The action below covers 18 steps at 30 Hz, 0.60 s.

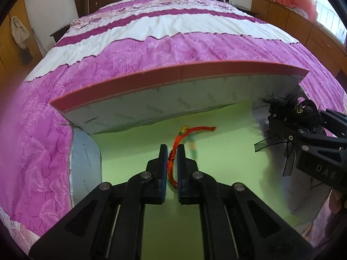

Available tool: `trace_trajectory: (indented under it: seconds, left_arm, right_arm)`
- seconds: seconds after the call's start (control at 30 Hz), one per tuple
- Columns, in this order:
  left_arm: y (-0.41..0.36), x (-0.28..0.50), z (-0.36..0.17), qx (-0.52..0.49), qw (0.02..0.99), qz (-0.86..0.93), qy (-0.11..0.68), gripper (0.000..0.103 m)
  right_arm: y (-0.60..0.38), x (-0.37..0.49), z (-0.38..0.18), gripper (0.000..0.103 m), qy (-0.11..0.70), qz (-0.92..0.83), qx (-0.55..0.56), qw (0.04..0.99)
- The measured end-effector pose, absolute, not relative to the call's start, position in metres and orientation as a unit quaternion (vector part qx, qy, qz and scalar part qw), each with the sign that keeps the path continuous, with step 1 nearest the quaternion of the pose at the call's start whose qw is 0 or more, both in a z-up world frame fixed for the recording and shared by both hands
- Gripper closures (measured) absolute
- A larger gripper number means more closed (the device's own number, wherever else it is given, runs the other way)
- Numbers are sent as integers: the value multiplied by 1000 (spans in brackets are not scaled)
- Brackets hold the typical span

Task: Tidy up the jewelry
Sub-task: 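Open both grippers to drop the clip and bracelet inside the box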

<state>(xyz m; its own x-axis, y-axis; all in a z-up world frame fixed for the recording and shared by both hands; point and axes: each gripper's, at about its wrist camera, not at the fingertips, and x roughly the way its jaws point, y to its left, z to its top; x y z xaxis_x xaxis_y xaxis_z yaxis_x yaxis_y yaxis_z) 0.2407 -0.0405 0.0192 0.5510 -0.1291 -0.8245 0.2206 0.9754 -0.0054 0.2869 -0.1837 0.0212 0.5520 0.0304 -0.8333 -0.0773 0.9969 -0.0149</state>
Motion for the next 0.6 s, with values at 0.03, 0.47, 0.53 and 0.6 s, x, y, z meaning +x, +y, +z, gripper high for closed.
trace_trajectory:
  seconds: [0.03,0.47,0.53,0.6]
  left_arm:
    - [-40,241,19,48,879,-99,464,95]
    - [-33,227,43,8,893,-101,438,64]
    - [-31,221,50,0,897,-105,429,64]
    - [-31,214,56,-6,902,-110,418,64]
  right_arm:
    - [-184,287,21,42,473,34,-23,880]
    - [-191,266,45,30,447,62,14,892]
    - [-193,258,52,29,436,66,21,897]
    - [-195,250,59,27,422,69,28,903]
